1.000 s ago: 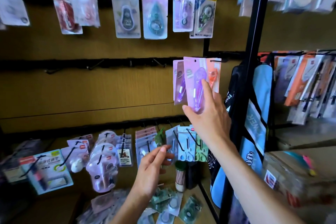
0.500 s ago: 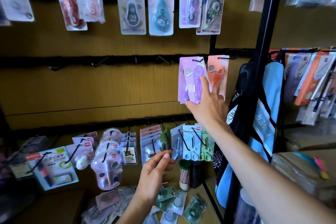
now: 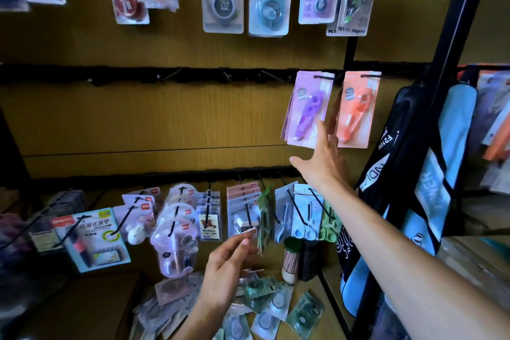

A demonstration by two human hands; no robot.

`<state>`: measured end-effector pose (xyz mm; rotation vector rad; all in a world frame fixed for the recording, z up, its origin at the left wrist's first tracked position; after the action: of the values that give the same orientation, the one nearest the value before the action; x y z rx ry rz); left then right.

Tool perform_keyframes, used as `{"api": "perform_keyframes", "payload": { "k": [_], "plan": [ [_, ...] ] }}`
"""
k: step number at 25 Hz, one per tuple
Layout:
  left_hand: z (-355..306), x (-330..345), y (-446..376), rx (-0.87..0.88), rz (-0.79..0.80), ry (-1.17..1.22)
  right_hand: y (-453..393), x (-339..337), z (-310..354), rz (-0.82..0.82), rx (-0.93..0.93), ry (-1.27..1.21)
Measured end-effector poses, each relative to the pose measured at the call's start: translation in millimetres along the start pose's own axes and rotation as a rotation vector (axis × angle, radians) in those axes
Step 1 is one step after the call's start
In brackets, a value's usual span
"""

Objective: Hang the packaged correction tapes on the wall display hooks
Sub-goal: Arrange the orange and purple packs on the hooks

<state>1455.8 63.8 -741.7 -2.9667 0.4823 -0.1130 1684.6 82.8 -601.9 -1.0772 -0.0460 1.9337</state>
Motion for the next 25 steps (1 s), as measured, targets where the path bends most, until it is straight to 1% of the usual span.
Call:
{"api": "perform_keyframes", "payload": {
  "k": [6, 7, 10, 13, 16, 19, 25],
  "plan": [
    [7, 6, -3, -0.032, 0.01, -0.016, -1, -3, -16, 0.007, -0.034, 0.021],
    [7, 9, -4, -0.036, 0.02, -0.017, -1, -5, -16, -0.014, -0.059, 0.023],
    [10, 18, -7, -0.049, 0.042, -0.026, -7, -16, -10, -0.163, -0.191, 0.088],
    [15, 23, -13, -0.059, 0.04, -0.026, -16, -26, 5, -0.225, -0.293, 0.151],
    [15, 22, -18, -0.065, 0.049, -0.047, -29, -28, 19, -0.181, -0.326, 0.23],
    [2, 16, -27, -0.02, 0.057, -0.043, -50, -28, 31, -0.133, -0.313, 0.296],
    [1, -1, -40, -0.02, 0.02, -0.023, -71, -19, 43, -0.085, -0.288, 0.303]
  ]
}}
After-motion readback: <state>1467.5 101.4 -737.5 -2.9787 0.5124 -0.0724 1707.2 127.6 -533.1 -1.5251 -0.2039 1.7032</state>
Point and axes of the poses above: each hand's wrist, its own y-axis away from the middle knuckle, its own x-axis out of the palm, z = x × y, the point moved 3 cm from there along -y, towards the middle knuckle, and after that the axes turned 8 degrees about x, right-handed, at the moved point
